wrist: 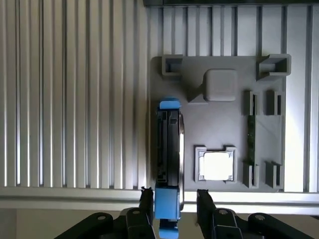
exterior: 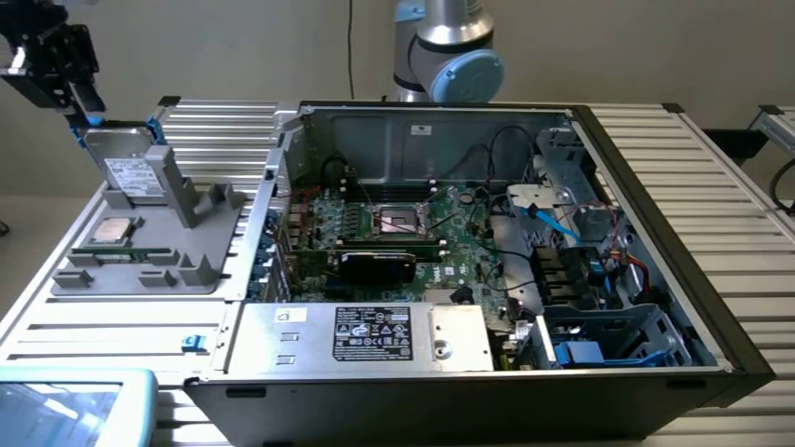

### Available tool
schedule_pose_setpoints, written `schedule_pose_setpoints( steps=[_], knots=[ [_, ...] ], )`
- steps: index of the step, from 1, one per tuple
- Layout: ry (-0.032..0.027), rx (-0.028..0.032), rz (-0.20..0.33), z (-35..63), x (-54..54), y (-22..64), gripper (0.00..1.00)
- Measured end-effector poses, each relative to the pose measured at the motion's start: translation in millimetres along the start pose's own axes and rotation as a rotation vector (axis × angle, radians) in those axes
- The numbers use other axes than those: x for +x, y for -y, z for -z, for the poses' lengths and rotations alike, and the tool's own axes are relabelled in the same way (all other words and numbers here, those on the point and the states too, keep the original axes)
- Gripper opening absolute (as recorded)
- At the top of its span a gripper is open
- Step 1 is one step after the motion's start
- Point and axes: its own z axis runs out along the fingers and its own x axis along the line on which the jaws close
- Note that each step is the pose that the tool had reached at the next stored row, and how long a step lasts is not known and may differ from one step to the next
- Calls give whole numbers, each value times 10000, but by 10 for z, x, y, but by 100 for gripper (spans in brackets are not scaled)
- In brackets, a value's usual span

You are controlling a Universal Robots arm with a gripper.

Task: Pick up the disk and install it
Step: 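Pick up the disk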

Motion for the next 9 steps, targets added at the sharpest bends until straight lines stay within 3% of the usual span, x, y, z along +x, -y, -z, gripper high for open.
schedule_pose_setpoints(
  steps=[9],
  knots=[
    [-17, -2, 0, -50, 26, 11, 47]
  ],
)
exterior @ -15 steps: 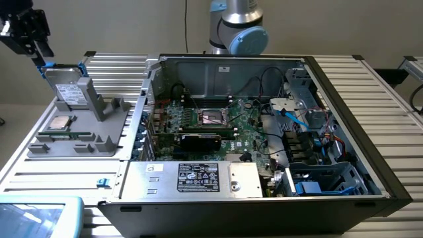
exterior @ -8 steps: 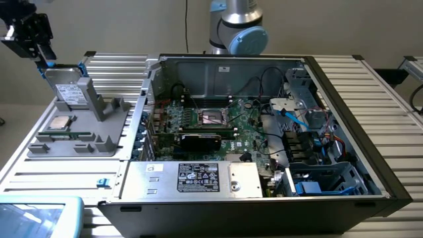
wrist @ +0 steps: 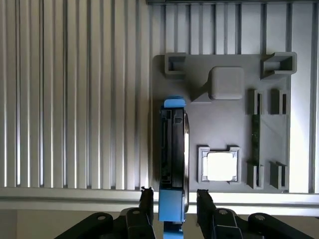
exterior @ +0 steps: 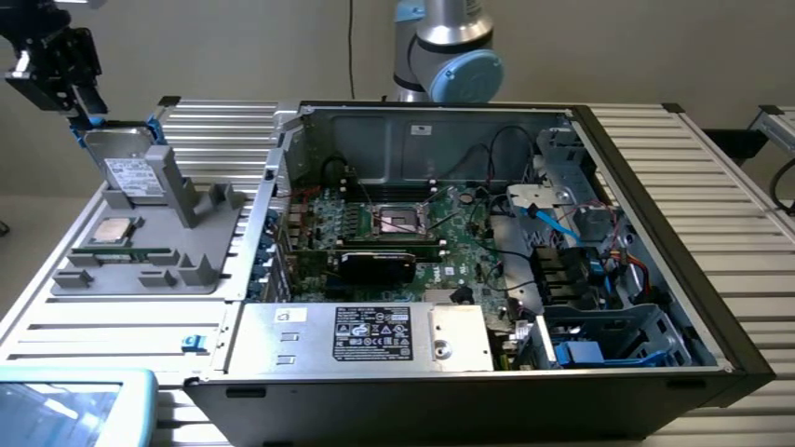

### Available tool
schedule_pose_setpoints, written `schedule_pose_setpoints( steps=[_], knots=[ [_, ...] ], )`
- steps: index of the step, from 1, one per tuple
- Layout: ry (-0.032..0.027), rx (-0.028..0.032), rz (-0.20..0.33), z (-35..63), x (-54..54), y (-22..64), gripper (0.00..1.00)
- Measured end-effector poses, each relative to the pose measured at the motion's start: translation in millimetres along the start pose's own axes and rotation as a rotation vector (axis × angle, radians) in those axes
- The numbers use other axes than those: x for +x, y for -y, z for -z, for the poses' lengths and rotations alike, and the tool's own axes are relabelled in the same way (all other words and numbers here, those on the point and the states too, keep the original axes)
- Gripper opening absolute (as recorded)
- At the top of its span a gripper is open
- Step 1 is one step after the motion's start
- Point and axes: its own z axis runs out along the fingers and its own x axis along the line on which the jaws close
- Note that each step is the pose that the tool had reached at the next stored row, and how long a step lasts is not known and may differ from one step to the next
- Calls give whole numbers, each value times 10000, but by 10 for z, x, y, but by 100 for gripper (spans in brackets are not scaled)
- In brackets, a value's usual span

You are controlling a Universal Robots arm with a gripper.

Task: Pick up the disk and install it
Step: 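Pick up the disk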

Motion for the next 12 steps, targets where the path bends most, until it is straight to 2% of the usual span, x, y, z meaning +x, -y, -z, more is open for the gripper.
schedule_pose_setpoints(
  steps=[12],
  knots=[
    [0, 1, 0, -191, -4, 16, 47]
  ],
)
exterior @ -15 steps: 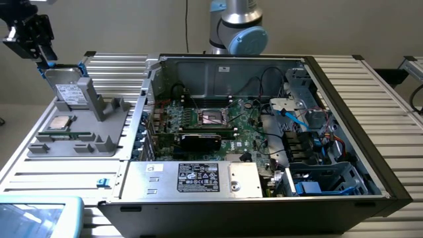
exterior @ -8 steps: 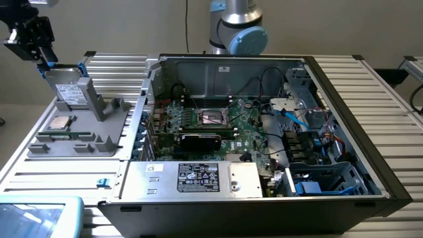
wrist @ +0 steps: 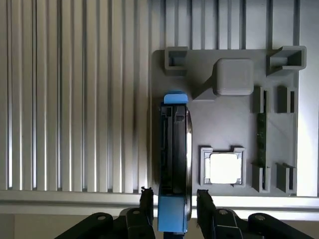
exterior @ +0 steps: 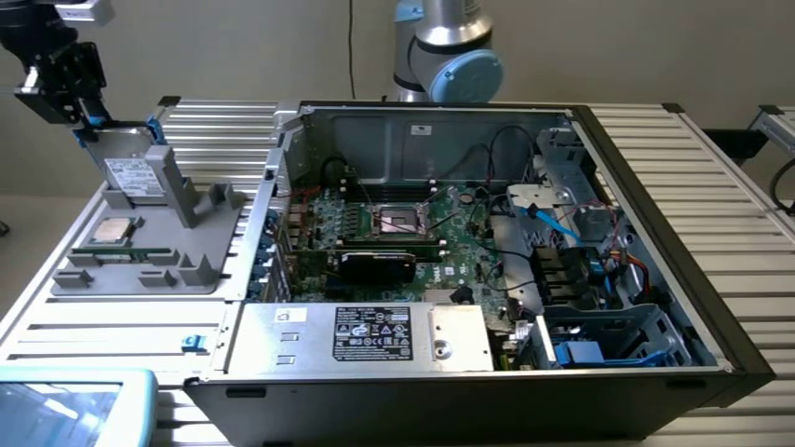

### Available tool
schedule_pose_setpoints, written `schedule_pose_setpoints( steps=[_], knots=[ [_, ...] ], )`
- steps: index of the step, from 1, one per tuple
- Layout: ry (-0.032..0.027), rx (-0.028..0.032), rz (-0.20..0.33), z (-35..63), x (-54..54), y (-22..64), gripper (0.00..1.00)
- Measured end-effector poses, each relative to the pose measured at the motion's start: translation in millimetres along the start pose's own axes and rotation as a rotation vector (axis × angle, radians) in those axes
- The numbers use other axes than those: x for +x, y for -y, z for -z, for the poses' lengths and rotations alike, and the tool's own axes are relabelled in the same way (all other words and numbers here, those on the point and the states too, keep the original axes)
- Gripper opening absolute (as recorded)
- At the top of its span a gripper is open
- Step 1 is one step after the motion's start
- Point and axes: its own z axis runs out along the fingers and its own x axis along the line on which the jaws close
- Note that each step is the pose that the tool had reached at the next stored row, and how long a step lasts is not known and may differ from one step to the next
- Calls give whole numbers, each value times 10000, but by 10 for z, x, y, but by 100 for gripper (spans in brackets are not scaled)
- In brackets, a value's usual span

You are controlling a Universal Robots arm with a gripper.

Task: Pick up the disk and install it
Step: 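Pick up the disk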

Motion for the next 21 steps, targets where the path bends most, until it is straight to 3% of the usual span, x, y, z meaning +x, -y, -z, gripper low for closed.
schedule_pose_setpoints(
  steps=[7, 21],
  knots=[
    [0, -1, 0, -116, -2, 1, 47],
    [1, 2, 0, -179, -3, 1, 47]
  ],
)
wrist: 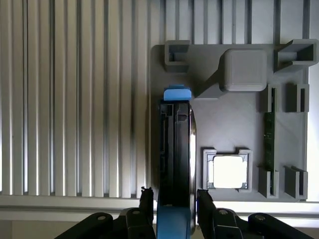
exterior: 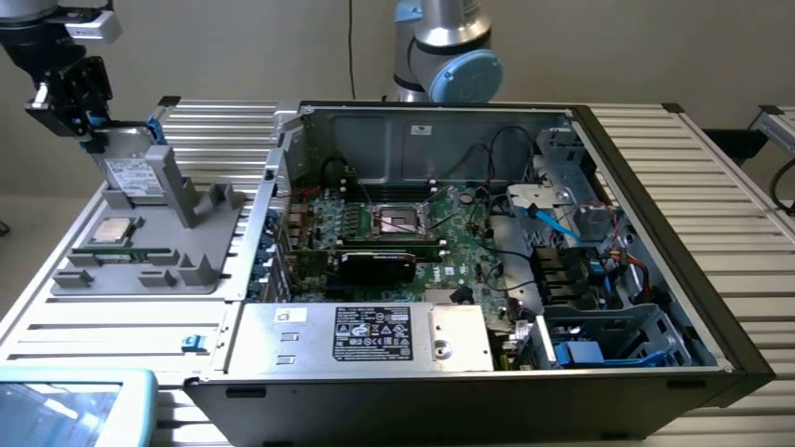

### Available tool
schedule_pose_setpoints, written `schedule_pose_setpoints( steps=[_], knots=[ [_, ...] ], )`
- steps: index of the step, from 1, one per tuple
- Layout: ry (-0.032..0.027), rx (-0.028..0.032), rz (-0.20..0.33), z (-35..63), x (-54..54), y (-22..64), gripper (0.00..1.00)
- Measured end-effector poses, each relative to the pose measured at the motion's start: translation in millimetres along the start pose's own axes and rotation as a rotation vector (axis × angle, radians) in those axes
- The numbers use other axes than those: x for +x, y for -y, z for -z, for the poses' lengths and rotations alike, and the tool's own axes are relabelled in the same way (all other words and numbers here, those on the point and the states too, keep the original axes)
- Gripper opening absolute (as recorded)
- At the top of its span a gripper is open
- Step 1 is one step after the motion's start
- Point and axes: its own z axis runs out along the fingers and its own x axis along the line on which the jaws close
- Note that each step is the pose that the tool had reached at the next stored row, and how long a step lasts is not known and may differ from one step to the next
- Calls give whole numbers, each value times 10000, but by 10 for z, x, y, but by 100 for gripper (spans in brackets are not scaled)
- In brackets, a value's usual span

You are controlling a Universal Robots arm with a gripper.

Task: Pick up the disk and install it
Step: 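Pick up the disk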

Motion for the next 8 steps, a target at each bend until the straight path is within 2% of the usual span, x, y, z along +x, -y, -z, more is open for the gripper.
schedule_pose_setpoints(
  steps=[4, 8],
  knots=[
    [6, -3, 0, -3, 0, 0, 47],
    [56, -1, -1, -11, 1, 0, 47]
  ],
)
